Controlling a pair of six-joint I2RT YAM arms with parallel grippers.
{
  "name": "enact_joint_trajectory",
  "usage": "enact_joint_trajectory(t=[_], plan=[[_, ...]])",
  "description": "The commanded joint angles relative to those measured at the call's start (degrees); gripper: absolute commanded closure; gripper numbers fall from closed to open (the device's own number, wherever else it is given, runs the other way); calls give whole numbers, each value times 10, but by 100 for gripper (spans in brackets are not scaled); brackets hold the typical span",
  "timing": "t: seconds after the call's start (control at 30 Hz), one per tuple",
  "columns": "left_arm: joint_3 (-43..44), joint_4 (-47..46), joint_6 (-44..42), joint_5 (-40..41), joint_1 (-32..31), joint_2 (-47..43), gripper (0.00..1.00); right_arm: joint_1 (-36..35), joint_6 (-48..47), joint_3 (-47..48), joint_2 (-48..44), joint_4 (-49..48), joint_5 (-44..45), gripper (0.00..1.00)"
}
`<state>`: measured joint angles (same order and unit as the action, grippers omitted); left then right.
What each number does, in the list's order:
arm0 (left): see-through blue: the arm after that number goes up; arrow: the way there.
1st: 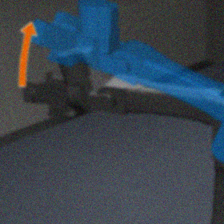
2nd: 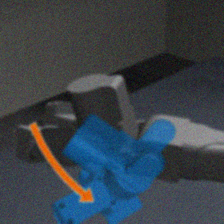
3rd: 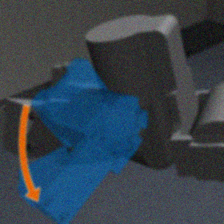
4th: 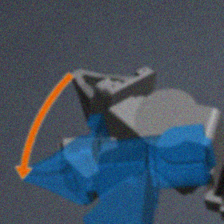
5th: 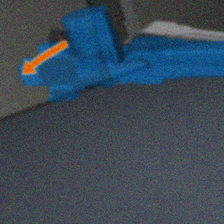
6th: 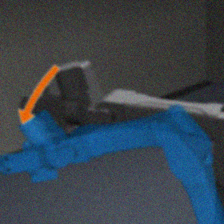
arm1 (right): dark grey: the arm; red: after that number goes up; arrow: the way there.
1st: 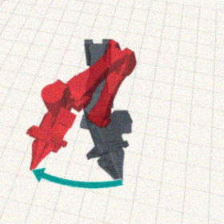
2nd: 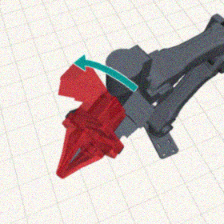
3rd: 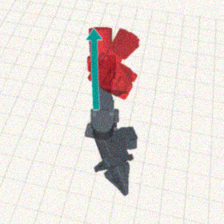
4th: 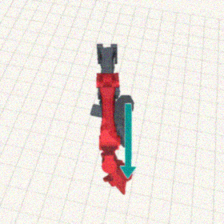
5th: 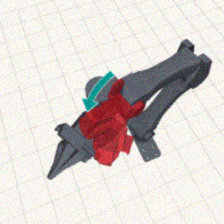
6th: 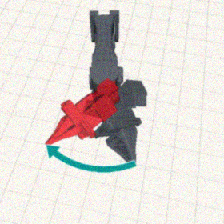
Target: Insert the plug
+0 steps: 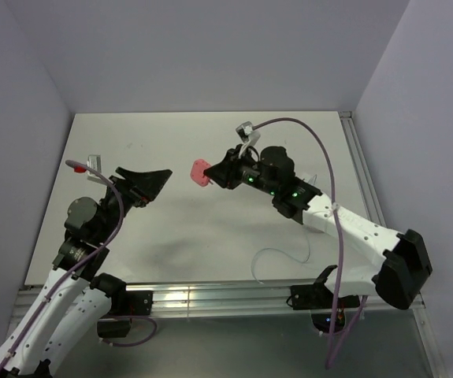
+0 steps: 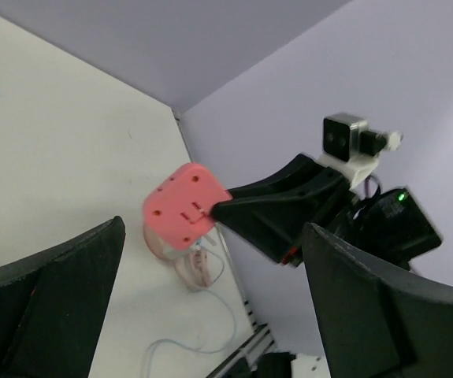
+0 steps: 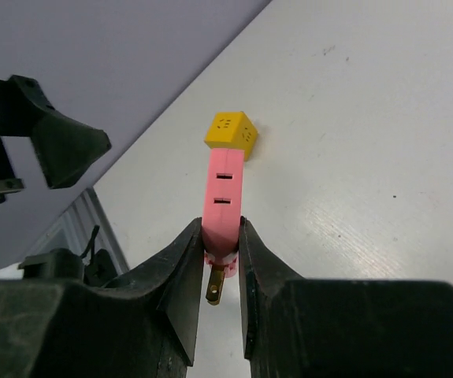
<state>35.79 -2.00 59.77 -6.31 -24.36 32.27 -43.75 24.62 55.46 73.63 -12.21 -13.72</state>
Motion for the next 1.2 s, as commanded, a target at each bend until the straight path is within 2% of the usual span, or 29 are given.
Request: enact_joint_trajectory(t=[0.0, 0.1, 0.13, 0.17, 0.27, 0.47, 0.67, 1.17], plan=[[-24, -101, -96, -67, 0, -9, 2, 21, 9, 37, -60, 58, -88, 100], [14, -78, -160, -121, 0, 22, 13, 30, 10, 53, -79, 101, -137, 100], [28, -68, -195, -138, 1, 33, 19, 33, 17, 51, -83, 100, -174, 100], [42, -46, -212, -155, 0, 44, 29, 35, 20, 50, -89, 100, -196, 100], [85, -35, -264, -244, 0, 75, 41, 38, 42, 50, -96, 103, -246, 100], [82, -70, -292, -327, 0, 61, 44, 55, 80, 35, -104, 95, -325, 100], [78, -87, -285, -401, 0, 71, 46, 75, 105, 18, -103, 66, -358, 100], [75, -87, -258, -456, -1, 89, 43, 80, 126, 29, -67, 28, -399, 100]])
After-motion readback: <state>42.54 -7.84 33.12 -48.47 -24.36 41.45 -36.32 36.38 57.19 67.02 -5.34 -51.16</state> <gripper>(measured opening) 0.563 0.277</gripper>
